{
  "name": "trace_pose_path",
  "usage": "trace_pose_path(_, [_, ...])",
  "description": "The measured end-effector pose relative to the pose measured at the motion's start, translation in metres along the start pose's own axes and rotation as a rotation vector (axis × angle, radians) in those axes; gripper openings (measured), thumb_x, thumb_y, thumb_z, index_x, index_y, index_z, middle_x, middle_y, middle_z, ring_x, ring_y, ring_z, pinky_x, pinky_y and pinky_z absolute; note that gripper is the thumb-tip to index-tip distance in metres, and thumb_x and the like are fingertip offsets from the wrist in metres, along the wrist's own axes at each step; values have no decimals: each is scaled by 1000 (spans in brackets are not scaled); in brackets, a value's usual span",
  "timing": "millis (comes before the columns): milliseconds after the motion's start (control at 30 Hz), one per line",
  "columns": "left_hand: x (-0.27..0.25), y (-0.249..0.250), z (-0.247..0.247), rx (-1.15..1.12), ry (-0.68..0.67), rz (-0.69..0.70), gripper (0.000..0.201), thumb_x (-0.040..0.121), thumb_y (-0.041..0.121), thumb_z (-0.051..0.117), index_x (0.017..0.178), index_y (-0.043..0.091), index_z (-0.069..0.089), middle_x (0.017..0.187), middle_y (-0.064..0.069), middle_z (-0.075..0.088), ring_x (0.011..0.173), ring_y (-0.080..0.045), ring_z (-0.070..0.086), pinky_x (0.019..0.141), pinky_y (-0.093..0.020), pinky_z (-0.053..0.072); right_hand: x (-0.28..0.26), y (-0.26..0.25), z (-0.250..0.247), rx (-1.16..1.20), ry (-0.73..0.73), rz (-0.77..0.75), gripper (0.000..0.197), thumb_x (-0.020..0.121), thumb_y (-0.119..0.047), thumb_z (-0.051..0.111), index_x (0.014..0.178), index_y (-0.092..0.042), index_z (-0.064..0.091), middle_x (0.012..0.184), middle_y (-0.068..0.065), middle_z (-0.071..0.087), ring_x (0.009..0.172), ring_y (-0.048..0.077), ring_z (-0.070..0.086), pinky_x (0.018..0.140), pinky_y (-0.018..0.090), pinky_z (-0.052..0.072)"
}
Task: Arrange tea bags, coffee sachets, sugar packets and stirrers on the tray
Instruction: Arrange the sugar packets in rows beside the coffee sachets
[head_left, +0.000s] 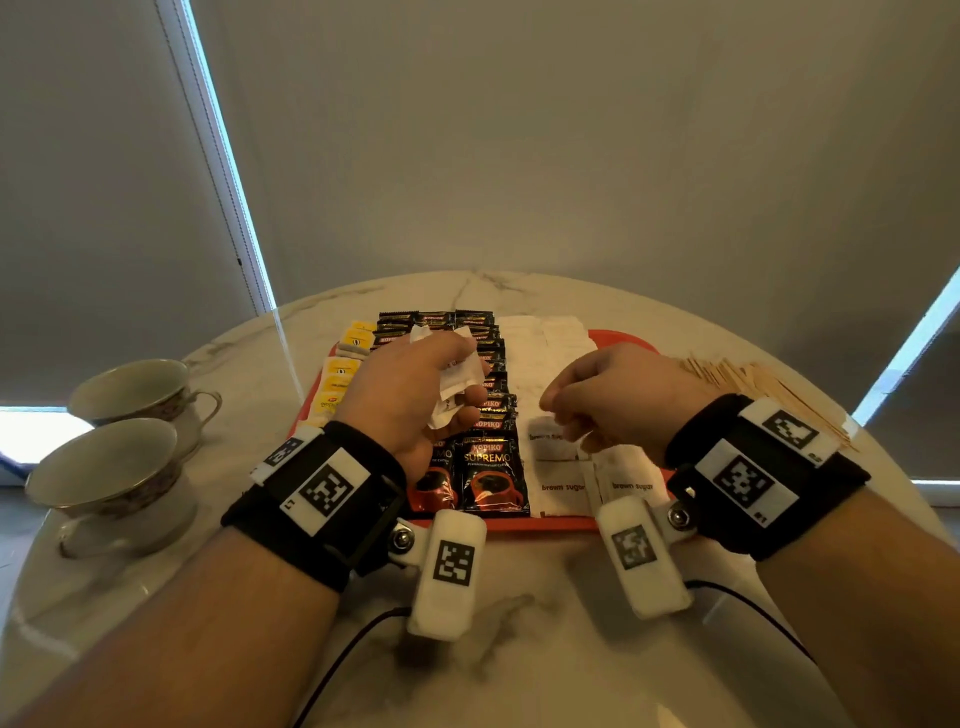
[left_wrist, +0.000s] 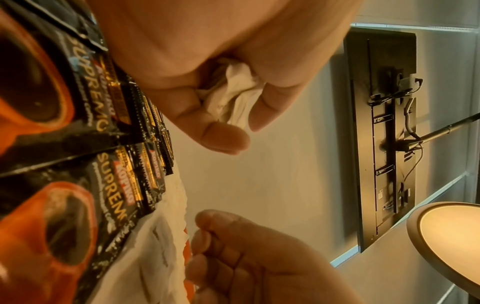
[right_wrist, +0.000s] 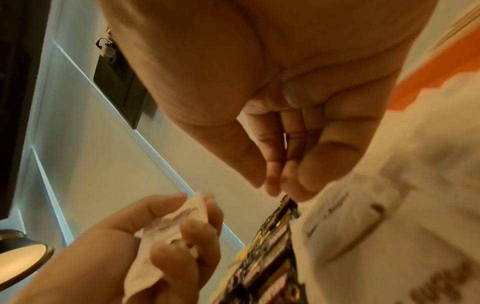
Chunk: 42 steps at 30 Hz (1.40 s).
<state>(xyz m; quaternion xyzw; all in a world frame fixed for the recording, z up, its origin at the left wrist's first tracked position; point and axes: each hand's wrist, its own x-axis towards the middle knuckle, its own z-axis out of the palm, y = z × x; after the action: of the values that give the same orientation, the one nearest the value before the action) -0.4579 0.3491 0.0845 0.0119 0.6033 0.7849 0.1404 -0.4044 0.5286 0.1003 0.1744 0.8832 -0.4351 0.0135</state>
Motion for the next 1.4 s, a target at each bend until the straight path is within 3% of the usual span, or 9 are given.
trace_pose_path(167, [-7, 3, 1, -80, -49, -57, 17, 103, 11, 50, 114, 4, 61, 87, -18, 79, 66, -25, 75, 49, -30, 59, -3, -4, 7, 17, -123, 75, 16, 98, -14, 64, 99, -2, 75, 92, 20, 76, 62, 19, 64, 49, 24, 52])
trace_pose_path(433, [-11, 1, 3, 32, -146, -14, 16, 104, 19, 62, 118, 14, 65, 94, -10, 81, 78, -26, 79, 59, -32, 62, 0, -14, 8, 465, -97, -123, 23, 91, -37, 72, 96, -15, 76, 84, 1, 72, 70, 13, 62, 68, 32, 50])
trace_pose_path(600, [-9, -1, 1, 42, -134, 28, 17, 96, 18, 72, 111, 15, 64, 87, -10, 80, 69, -20, 76, 50, -25, 58, 6, -5, 19, 596, -73, -152, 15, 90, -20, 75, 96, -7, 71, 74, -1, 70, 66, 11, 61, 65, 28, 52])
trace_pose_path(733, [-6, -5, 0, 142, -150, 48, 28, 89, 5, 78, 112, 13, 64, 85, -8, 80, 68, -20, 76, 47, -24, 54, 8, 2, 21, 843, -76, -112, 13, 96, -18, 67, 99, -5, 70, 85, 8, 74, 71, 17, 67, 67, 31, 56])
trace_pose_path(867, [-7, -5, 1, 228, -210, 41, 35, 84, 3, 81, 115, 13, 67, 89, -11, 80, 67, -18, 74, 48, -22, 54, 8, 7, 23, 825, -26, -144, 21, 98, -23, 64, 104, -3, 68, 86, 9, 77, 74, 19, 72, 66, 31, 58])
trace_pose_path(1033, [-6, -6, 2, 235, -160, 54, 38, 76, 42, 83, 103, 18, 72, 83, -4, 75, 58, -10, 59, 45, -21, 43, 7, 8, 20, 809, -71, -192, 19, 95, -20, 66, 99, -1, 68, 84, 10, 75, 75, 20, 73, 63, 27, 57])
trace_pose_path(1133, [-3, -8, 1, 201, -93, 47, 15, 91, 27, 79, 100, 20, 70, 93, -13, 77, 60, -13, 59, 46, -22, 43, 4, 9, 23, 778, -78, -213, 20, 93, -21, 69, 98, -1, 68, 84, 11, 76, 77, 23, 74, 65, 29, 60])
trace_pose_path(1233, [0, -10, 0, 128, -44, 84, 9, 94, 22, 76, 101, 20, 69, 89, -9, 73, 60, -13, 59, 46, -23, 43, 4, 11, 22, 734, -146, -200, 32, 85, -24, 76, 105, -1, 68, 89, 9, 76, 76, 20, 71, 70, 34, 62])
trace_pose_path(1400, [5, -9, -1, 41, 8, 99, 8, 96, 14, 71, 103, 16, 68, 86, -9, 71, 58, -12, 58, 42, -22, 42, 5, 13, 21, 728, -88, -216, 17, 85, -8, 76, 99, 0, 71, 80, 6, 72, 68, 16, 66, 70, 34, 62])
